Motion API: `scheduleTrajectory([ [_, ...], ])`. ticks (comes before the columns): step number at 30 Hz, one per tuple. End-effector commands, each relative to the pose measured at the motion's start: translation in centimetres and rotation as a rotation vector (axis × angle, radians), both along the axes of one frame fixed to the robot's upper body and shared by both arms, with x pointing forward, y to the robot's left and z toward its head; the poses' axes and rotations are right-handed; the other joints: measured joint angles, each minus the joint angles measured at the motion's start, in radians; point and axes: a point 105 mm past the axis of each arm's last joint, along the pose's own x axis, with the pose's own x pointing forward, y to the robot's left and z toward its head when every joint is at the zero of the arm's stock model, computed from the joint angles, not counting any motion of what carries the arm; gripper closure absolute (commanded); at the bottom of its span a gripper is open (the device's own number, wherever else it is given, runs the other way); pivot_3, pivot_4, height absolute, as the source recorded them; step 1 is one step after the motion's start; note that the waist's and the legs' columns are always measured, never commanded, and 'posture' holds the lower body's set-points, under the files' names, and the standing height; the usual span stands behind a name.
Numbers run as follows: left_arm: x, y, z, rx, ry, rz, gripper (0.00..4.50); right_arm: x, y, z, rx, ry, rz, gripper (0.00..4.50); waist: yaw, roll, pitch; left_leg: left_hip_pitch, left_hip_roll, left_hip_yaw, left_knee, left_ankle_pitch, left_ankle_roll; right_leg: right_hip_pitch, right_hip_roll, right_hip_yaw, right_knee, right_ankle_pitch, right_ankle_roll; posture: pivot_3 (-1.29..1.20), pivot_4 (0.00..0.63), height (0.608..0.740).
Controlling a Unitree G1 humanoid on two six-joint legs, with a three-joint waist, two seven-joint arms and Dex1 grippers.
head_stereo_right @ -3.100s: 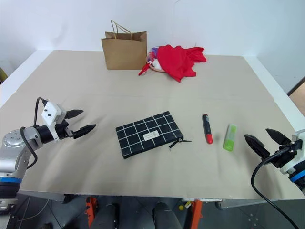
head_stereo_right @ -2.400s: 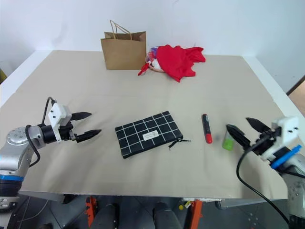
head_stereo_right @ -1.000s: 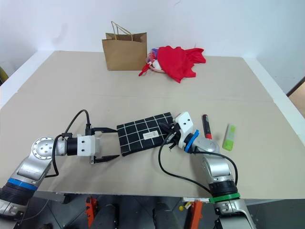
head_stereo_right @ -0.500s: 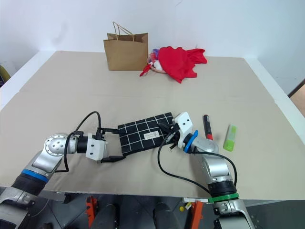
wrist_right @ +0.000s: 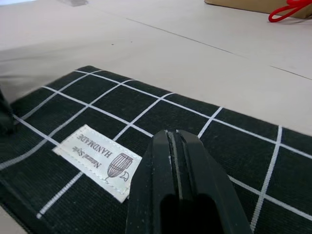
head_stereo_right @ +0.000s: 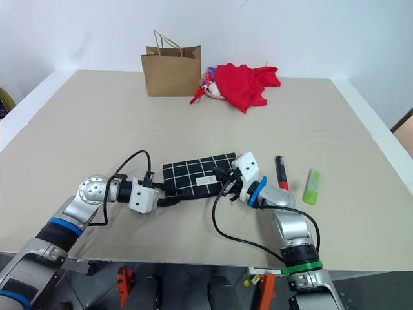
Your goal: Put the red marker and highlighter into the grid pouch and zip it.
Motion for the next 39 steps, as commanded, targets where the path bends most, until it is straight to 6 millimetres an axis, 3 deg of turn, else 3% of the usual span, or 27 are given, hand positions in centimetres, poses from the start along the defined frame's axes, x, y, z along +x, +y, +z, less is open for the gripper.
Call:
scheduleTrajectory([
  [1, 0.2, -0.1, 0.2, -0.004, 0.001, -0.011, 4.42, 0.0, 0.0, 0.5, 0.0, -0.023, 0.006, 4.5, 0.0, 0.0, 0.0, 0.0, 0.0, 0.0, 0.0, 0.0, 0.0, 0.0, 0.0, 0.0, 0.0, 0.0, 0.0, 0.0, 0.15, 0.739],
  [5, 0.3, 0.4, 1.1, -0.055, 0.052, 0.004, 4.42, 0.0, 0.0, 1.1, 0.0, -0.047, 0.011, 4.5, -0.001, 0.0, 0.0, 0.0, 0.0, 0.0, 0.0, 0.0, 0.0, 0.0, 0.0, 0.0, 0.0, 0.0, 0.0, 0.0, 0.15, 0.739],
  [7, 0.4, 0.5, 1.9, -0.116, 0.111, 0.02, 4.42, -0.1, -0.3, 2.3, 0.033, -0.075, 0.011, 4.5, -0.001, 0.001, 0.0, -0.001, 0.0, 0.0, 0.0, 0.0, 0.0, -0.001, 0.0, 0.0, 0.0, 0.0, 0.0, 0.0, 0.15, 0.739],
  [10, 0.2, 0.8, 3.4, -0.202, 0.194, 0.029, 4.5, -0.2, -1.5, 5.4, 0.131, -0.152, -0.032, 3.64, -0.002, 0.002, 0.001, -0.004, 0.0, 0.0, -0.001, 0.0, 0.0, -0.004, 0.0, 0.0, 0.0, 0.0, 0.0, 0.0, 0.15, 0.739],
  [12, -0.1, 1.2, 4.3, -0.236, 0.242, 0.03, 4.5, -0.8, -2.7, 7.0, 0.145, -0.204, -0.041, 2.77, -0.001, 0.003, 0.002, -0.006, 0.0, -0.001, -0.001, 0.0, 0.0, -0.006, 0.0, 0.0, 0.0, 0.0, 0.0, 0.0, 0.15, 0.739],
  [16, -0.6, 1.7, 5.4, -0.264, 0.294, 0.03, 4.5, -2.7, -5.0, 7.8, 0.122, -0.264, -0.029, 0.97, 0.0, 0.003, 0.002, -0.007, 0.0, -0.001, -0.002, -0.001, 0.001, -0.007, 0.0, -0.001, 0.0, -0.002, -0.001, 0.0, 0.15, 0.739],
  [19, -0.9, 1.8, 5.6, -0.267, 0.312, 0.031, 4.5, -4.3, -5.8, 7.4, 0.105, -0.271, 0.01, 0.05, 0.001, 0.003, 0.002, -0.007, 0.0, -0.003, -0.003, -0.001, 0.001, -0.006, 0.0, -0.003, 0.0, -0.004, -0.001, 0.0, 0.15, 0.739],
  [24, -1.1, 1.6, 5.3, -0.272, 0.318, 0.037, 4.5, -6.7, -5.8, 5.9, 0.094, -0.233, 0.073, 0.05, -0.003, 0.004, 0.002, -0.006, 0.0, -0.003, -0.003, -0.001, 0.001, -0.006, 0.0, -0.003, 0.0, -0.004, -0.002, 0.0, 0.15, 0.739],
  [32, -1.5, 1.8, 4.7, -0.26, 0.325, 0.048, 4.5, -8.3, -7.7, 4.3, 0.031, -0.224, 0.065, 0.05, -0.002, 0.004, 0.002, -0.005, 0.0, -0.003, 0.001, 0.0, 0.001, -0.003, 0.0, -0.003, 0.0, -0.002, -0.001, 0.0, 0.15, 0.739],
  [39, -1.5, 1.8, 4.9, -0.272, 0.323, 0.056, 4.5, -8.4, -7.5, 3.7, 0.05, -0.219, 0.063, 0.05, -0.002, 0.004, 0.002, -0.004, 0.0, -0.003, 0.001, 0.0, 0.001, -0.003, 0.0, -0.003, 0.0, -0.002, -0.001, 0.0, 0.15, 0.739],
])
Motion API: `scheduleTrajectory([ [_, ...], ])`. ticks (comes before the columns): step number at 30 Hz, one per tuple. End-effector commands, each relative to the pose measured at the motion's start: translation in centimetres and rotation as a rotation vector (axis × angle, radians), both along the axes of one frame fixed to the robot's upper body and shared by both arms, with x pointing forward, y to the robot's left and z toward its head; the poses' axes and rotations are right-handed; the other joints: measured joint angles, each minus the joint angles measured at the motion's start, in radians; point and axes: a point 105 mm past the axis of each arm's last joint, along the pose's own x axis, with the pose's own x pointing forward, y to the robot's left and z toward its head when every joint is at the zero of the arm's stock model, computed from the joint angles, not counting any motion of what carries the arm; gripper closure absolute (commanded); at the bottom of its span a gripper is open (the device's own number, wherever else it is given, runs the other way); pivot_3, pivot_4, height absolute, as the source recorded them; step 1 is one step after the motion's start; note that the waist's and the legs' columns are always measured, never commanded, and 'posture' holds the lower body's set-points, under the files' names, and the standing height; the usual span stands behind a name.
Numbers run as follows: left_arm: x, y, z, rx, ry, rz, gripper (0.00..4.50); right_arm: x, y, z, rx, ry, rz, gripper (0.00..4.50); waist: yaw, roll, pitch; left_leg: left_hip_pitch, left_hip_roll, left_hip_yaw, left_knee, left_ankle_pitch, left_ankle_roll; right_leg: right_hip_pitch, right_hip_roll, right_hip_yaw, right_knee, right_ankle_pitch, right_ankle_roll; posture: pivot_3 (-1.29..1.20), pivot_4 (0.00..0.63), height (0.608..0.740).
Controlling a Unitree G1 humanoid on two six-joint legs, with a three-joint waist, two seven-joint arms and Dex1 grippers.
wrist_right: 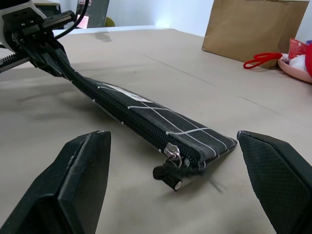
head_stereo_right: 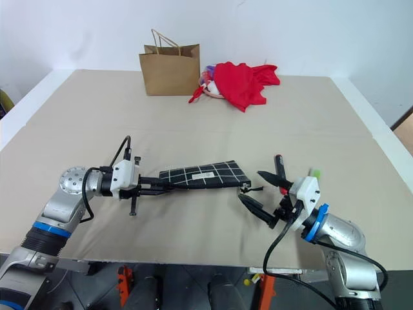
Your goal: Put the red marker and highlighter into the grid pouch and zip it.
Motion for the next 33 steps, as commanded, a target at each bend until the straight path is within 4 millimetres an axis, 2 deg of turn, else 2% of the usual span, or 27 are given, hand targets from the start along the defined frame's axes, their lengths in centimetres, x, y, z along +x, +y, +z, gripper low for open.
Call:
scheduleTrajectory([
  [1, 0.0, 0.3, 1.3, -0.016, -0.048, 0.013, 4.5, -0.1, 0.0, 0.6, 0.018, -0.04, 0.001, 0.05, 0.0, 0.0, 0.0, 0.0, 0.0, 0.0, 0.0, 0.0, 0.0, 0.0, 0.0, 0.0, 0.0, 0.0, 0.0, 0.0, 0.15, 0.739],
  [2, 0.0, 0.3, 1.3, -0.016, -0.049, 0.014, 4.5, 0.0, 0.0, 0.6, 0.021, -0.046, -0.004, 0.05, 0.0, 0.0, 0.0, 0.0, 0.0, 0.0, 0.0, 0.0, 0.0, 0.0, 0.0, 0.0, 0.0, 0.0, 0.0, 0.0, 0.15, 0.739],
  [3, 0.0, 0.3, 1.3, -0.016, -0.051, 0.015, 4.5, 0.0, -0.1, 0.6, 0.025, -0.049, -0.006, 0.54, 0.0, 0.0, 0.0, 0.0, 0.0, 0.0, 0.0, 0.0, 0.0, 0.0, 0.0, 0.0, 0.0, 0.0, 0.0, 0.0, 0.15, 0.739],
  [4, 0.0, 0.3, 1.4, -0.016, -0.053, 0.017, 4.5, 0.0, -0.1, 0.6, 0.024, -0.049, -0.005, 0.74, 0.0, 0.0, 0.0, 0.0, 0.0, 0.0, 0.0, 0.0, 0.0, 0.0, 0.0, 0.0, 0.0, 0.0, 0.0, 0.0, 0.15, 0.739],
  [6, 0.0, 0.3, 1.4, -0.018, -0.054, 0.019, 4.5, -0.1, -0.1, 0.4, 0.022, -0.044, 0.004, 1.74, 0.0, 0.0, 0.0, 0.0, 0.0, 0.0, 0.0, 0.0, 0.0, 0.0, 0.0, 0.0, 0.0, 0.0, 0.0, 0.0, 0.15, 0.739],
  [7, 0.0, 0.3, 1.5, -0.019, -0.055, 0.019, 4.5, -0.1, -0.1, 0.4, 0.02, -0.043, 0.006, 2.07, 0.0, 0.0, 0.0, 0.0, 0.0, 0.0, 0.0, 0.0, 0.0, 0.0, 0.0, 0.0, 0.0, 0.0, 0.0, 0.0, 0.15, 0.739],
  [8, 0.0, 0.3, 1.5, -0.019, -0.056, 0.02, 4.5, -0.1, -0.1, 0.3, 0.02, -0.044, 0.01, 2.7, 0.0, 0.0, 0.0, 0.0, 0.0, 0.0, 0.0, 0.0, 0.0, 0.0, 0.0, 0.0, 0.0, 0.0, 0.0, 0.0, 0.15, 0.739],
  [10, 0.0, 0.3, 1.5, -0.018, -0.057, 0.021, 4.5, -0.1, 0.0, 0.2, 0.02, -0.046, 0.014, 3.27, 0.0, 0.0, 0.0, 0.0, 0.0, 0.0, 0.0, 0.0, 0.0, 0.0, 0.0, 0.0, 0.0, 0.0, 0.0, 0.0, 0.15, 0.739],
  [11, 0.0, 0.3, 1.5, -0.018, -0.057, 0.021, 4.5, -0.2, 0.0, 0.2, 0.019, -0.05, 0.021, 3.87, 0.0, 0.0, 0.0, 0.0, 0.0, 0.0, 0.0, 0.0, 0.0, 0.0, 0.0, 0.0, 0.0, 0.0, 0.0, 0.0, 0.15, 0.739],
  [13, 0.0, 0.3, 1.4, -0.016, -0.057, 0.02, 4.5, -0.2, 0.1, 0.3, 0.02, -0.058, 0.029, 4.23, 0.0, 0.0, 0.0, 0.0, 0.0, 0.0, 0.0, 0.0, 0.0, 0.0, 0.0, 0.0, 0.0, 0.0, 0.0, 0.0, 0.15, 0.739],
  [15, 0.0, 0.2, 1.3, -0.012, -0.059, 0.016, 4.5, -0.2, 0.3, 0.4, 0.023, -0.069, 0.043, 4.45, 0.0, 0.0, 0.0, 0.0, 0.0, 0.0, 0.0, 0.0, 0.0, 0.0, 0.0, 0.0, 0.0, 0.0, 0.0, 0.0, 0.15, 0.739],
  [19, 0.0, -0.1, 1.2, -0.004, -0.073, 0.005, 4.5, -0.1, 1.8, 1.3, 0.02, -0.082, 0.098, 4.45, 0.0, 0.0, 0.0, 0.0, 0.0, 0.0, 0.0, 0.0, 0.0, 0.0, 0.0, 0.0, 0.0, 0.0, 0.0, 0.0, 0.15, 0.739],
  [28, 0.4, -1.6, 1.6, -0.019, -0.151, 0.002, 4.5, -0.2, 7.0, 2.0, -0.068, -0.042, 0.271, 4.45, 0.001, 0.0, 0.0, 0.0, 0.0, 0.0, 0.0, 0.0, 0.0, 0.0, 0.0, 0.0, 0.0, 0.0, 0.0, 0.0, 0.15, 0.739],
  [31, 0.5, -2.6, 1.7, -0.037, -0.183, -0.01, 4.5, 0.9, 10.0, 2.5, -0.099, -0.041, 0.31, 4.45, -0.001, 0.0, 0.0, 0.0, 0.0, 0.0, 0.0, 0.0, 0.0, 0.0, 0.0, 0.0, 0.0, 0.0, 0.0, 0.0, 0.15, 0.739],
  [33, 0.5, -3.1, 1.9, -0.048, -0.198, -0.018, 4.5, 1.7, 11.2, 2.9, -0.103, -0.046, 0.315, 4.45, 0.0, 0.0, 0.0, 0.0, 0.0, 0.0, 0.0, 0.0, 0.0, 0.0, 0.0, 0.0, 0.0, 0.001, 0.0, 0.0, 0.15, 0.739],
])
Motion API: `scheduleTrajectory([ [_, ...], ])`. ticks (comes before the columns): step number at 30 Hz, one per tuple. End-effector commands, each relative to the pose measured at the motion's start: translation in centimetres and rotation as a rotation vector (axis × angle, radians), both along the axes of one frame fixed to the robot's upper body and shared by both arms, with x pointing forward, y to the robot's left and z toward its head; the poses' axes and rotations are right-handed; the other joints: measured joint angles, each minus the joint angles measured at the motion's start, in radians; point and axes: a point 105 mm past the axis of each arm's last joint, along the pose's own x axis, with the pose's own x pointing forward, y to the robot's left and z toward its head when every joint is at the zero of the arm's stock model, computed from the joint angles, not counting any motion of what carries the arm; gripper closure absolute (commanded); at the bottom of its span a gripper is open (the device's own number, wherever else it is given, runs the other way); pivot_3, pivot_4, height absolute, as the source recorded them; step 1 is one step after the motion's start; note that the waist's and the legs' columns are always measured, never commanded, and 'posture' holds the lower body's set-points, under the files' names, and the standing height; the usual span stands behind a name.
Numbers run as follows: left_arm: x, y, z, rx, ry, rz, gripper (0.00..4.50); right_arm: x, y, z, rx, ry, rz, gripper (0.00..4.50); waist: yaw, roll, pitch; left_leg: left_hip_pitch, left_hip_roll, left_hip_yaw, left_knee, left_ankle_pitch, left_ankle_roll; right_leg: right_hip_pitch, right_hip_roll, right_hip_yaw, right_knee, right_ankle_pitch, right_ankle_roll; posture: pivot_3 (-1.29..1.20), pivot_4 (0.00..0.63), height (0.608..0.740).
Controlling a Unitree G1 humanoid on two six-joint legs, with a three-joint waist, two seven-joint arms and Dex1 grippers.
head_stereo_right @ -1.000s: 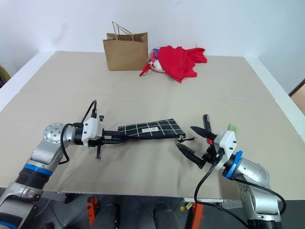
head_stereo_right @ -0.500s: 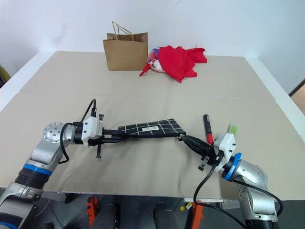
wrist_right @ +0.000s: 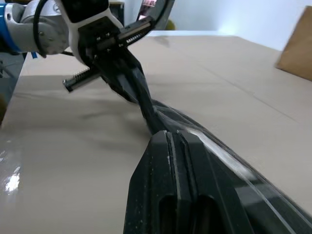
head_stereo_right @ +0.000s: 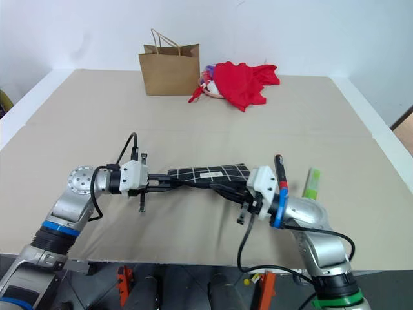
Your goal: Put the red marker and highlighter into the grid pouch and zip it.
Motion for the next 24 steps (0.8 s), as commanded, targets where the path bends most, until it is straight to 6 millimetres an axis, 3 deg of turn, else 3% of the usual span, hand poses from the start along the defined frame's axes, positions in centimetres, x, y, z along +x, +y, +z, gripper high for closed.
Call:
scheduleTrajectory([
  [1, 0.0, -1.1, 1.1, -0.026, -0.074, -0.024, 4.5, 0.8, 2.8, 1.6, 0.0, -0.049, 0.034, 4.45, 0.001, 0.0, 0.0, 0.0, 0.0, -0.001, 0.0, 0.0, 0.0, 0.0, 0.0, 0.0, 0.0, 0.0, 0.0, 0.0, 0.15, 0.739],
  [7, 0.2, -1.9, 0.6, -0.015, -0.102, -0.03, 4.5, 1.4, 6.2, 3.1, 0.036, -0.049, 0.083, 4.45, 0.002, 0.0, 0.0, -0.001, 0.0, -0.001, 0.0, 0.0, 0.0, 0.0, 0.0, -0.001, 0.0, -0.001, 0.0, 0.0, 0.15, 0.739],
  [13, 0.7, -2.9, 0.8, -0.038, -0.127, -0.029, 4.5, 1.2, 8.0, 2.7, 0.046, -0.005, 0.104, 4.45, 0.002, 0.0, 0.0, -0.002, 0.0, -0.007, 0.0, 0.0, 0.0, 0.001, 0.0, -0.006, 0.0, -0.001, -0.001, 0.0, 0.15, 0.739],
  [19, 0.7, -3.2, 0.9, -0.047, -0.135, -0.033, 4.5, 1.8, 7.5, 2.6, 0.048, 0.001, 0.052, 4.45, 0.002, 0.0, 0.0, -0.002, 0.0, -0.01, -0.001, 0.0, 0.0, 0.002, 0.001, -0.009, 0.0, -0.001, -0.002, 0.0, 0.15, 0.739],
  [22, 0.6, -2.8, 0.9, -0.041, -0.136, -0.033, 4.5, 2.0, 6.0, 2.7, 0.057, 0.004, 0.01, 4.45, 0.002, 0.0, 0.0, -0.002, 0.0, -0.01, -0.001, 0.0, 0.0, 0.002, 0.001, -0.009, 0.0, -0.001, -0.002, 0.0, 0.15, 0.739],
  [24, 0.5, -2.3, 0.7, -0.027, -0.135, -0.028, 4.5, 2.3, 4.3, 3.8, 0.104, -0.001, -0.045, 3.78, 0.003, 0.0, 0.0, -0.002, 0.0, -0.01, -0.001, 0.0, 0.0, 0.002, 0.001, -0.009, 0.0, -0.002, -0.002, 0.0, 0.15, 0.739],
])
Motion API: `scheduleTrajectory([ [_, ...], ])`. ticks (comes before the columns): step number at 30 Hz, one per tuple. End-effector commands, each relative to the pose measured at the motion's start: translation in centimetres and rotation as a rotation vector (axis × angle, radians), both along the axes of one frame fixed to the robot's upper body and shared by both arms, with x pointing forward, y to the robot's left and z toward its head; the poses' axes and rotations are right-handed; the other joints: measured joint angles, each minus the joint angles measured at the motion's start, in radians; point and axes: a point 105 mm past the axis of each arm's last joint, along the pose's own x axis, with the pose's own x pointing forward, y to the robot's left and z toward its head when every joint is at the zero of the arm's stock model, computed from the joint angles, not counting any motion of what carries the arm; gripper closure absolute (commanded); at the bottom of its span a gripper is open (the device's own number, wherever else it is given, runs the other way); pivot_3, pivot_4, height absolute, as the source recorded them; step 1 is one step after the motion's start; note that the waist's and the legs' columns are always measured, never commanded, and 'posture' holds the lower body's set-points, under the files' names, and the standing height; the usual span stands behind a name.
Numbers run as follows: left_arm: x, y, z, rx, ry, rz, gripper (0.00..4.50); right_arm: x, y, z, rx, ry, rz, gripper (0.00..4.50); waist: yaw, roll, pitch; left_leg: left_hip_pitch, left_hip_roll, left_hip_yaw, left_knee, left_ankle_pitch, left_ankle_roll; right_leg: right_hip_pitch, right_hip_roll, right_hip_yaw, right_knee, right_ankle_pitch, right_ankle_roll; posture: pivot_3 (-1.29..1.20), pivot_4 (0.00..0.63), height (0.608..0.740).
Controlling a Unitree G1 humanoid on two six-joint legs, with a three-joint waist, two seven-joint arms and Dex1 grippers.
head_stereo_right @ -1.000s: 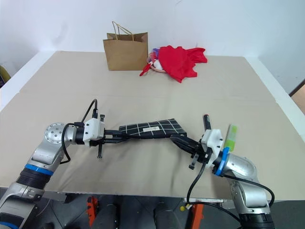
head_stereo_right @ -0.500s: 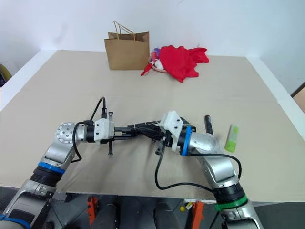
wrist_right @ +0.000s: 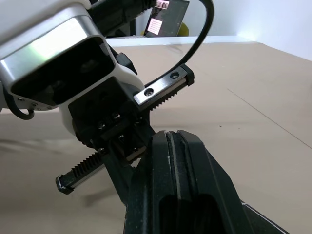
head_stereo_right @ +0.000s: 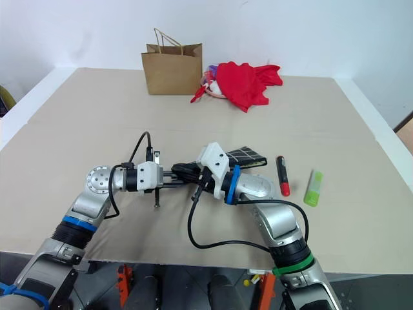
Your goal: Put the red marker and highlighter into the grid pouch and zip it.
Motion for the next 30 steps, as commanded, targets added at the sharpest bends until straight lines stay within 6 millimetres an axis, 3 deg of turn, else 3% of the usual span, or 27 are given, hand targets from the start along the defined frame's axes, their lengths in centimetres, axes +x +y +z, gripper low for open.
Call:
scheduleTrajectory([
  [1, -0.5, 0.0, 1.2, -0.004, -0.069, -0.029, 4.5, -0.5, -2.8, 2.8, 0.109, -0.026, -0.047, 3.36, 0.001, 0.0, 0.0, 0.0, 0.0, 0.0, 0.0, 0.0, 0.0, 0.0, 0.0, 0.0, 0.0, 0.0, 0.0, 0.0, 0.15, 0.739],
  [5, -0.5, 0.9, 1.0, 0.022, -0.062, -0.026, 4.5, -2.1, -7.0, 4.8, 0.228, 0.036, -0.051, 1.57, 0.004, 0.0, 0.0, -0.001, 0.0, -0.001, 0.0, 0.0, 0.0, 0.0, 0.0, 0.0, 0.0, 0.0, 0.0, 0.0, 0.15, 0.739],
  [8, -0.3, 1.3, 1.0, 0.024, -0.061, -0.021, 4.5, -2.1, -10.7, 5.4, 0.312, 0.107, -0.153, 0.21, 0.004, 0.0, 0.0, 0.0, 0.0, -0.001, 0.0, 0.0, 0.0, 0.001, 0.0, -0.001, 0.0, -0.001, 0.0, 0.0, 0.15, 0.739],
  [9, -0.2, 1.3, 1.1, 0.025, -0.061, -0.02, 4.5, -1.9, -12.1, 5.4, 0.323, 0.114, -0.203, 0.09, 0.004, 0.0, 0.0, 0.0, 0.0, -0.001, 0.0, 0.0, 0.0, 0.001, 0.0, -0.001, 0.0, -0.001, 0.0, 0.0, 0.15, 0.739],
  [12, -0.1, 1.7, 1.3, 0.021, -0.056, -0.021, 4.5, -0.4, -17.1, 4.0, 0.317, 0.147, -0.468, 0.09, 0.004, 0.0, 0.0, 0.0, 0.0, -0.002, 0.0, 0.0, 0.0, 0.002, 0.0, -0.001, 0.0, -0.001, 0.0, 0.0, 0.15, 0.739],
  [15, -0.1, 1.9, 1.5, 0.014, -0.044, -0.031, 4.5, 0.8, -20.0, 1.0, 0.228, 0.169, -0.705, 0.09, 0.001, 0.001, 0.0, 0.0, 0.0, -0.001, 0.0, 0.0, 0.0, 0.002, 0.0, -0.001, 0.0, -0.001, 0.0, 0.0, 0.15, 0.739],
  [24, 0.0, 2.2, 2.0, 0.013, -0.048, -0.028, 4.5, 2.6, -20.4, -4.1, 0.105, 0.192, -0.958, 0.09, -0.002, 0.006, 0.002, 0.0, -0.001, -0.001, 0.0, 0.0, 0.0, 0.001, -0.001, -0.001, 0.0, -0.001, 0.0, 0.0, 0.15, 0.739],
  [29, -0.2, 2.2, 2.1, 0.012, -0.057, -0.022, 4.5, 2.2, -20.8, -7.6, 0.054, 0.304, -1.066, 0.09, -0.001, 0.006, 0.002, 0.0, -0.001, -0.001, -0.001, 0.0, 0.0, 0.001, -0.001, -0.001, 0.0, -0.001, 0.0, 0.0, 0.15, 0.739],
  [30, -0.2, 2.2, 2.1, 0.011, -0.058, -0.019, 4.5, 2.1, -20.6, -8.0, 0.047, 0.318, -1.074, 0.31, -0.002, 0.006, 0.002, 0.0, -0.001, -0.002, -0.001, 0.0, 0.0, 0.001, -0.001, -0.002, 0.0, -0.001, -0.001, 0.0, 0.15, 0.739],
])
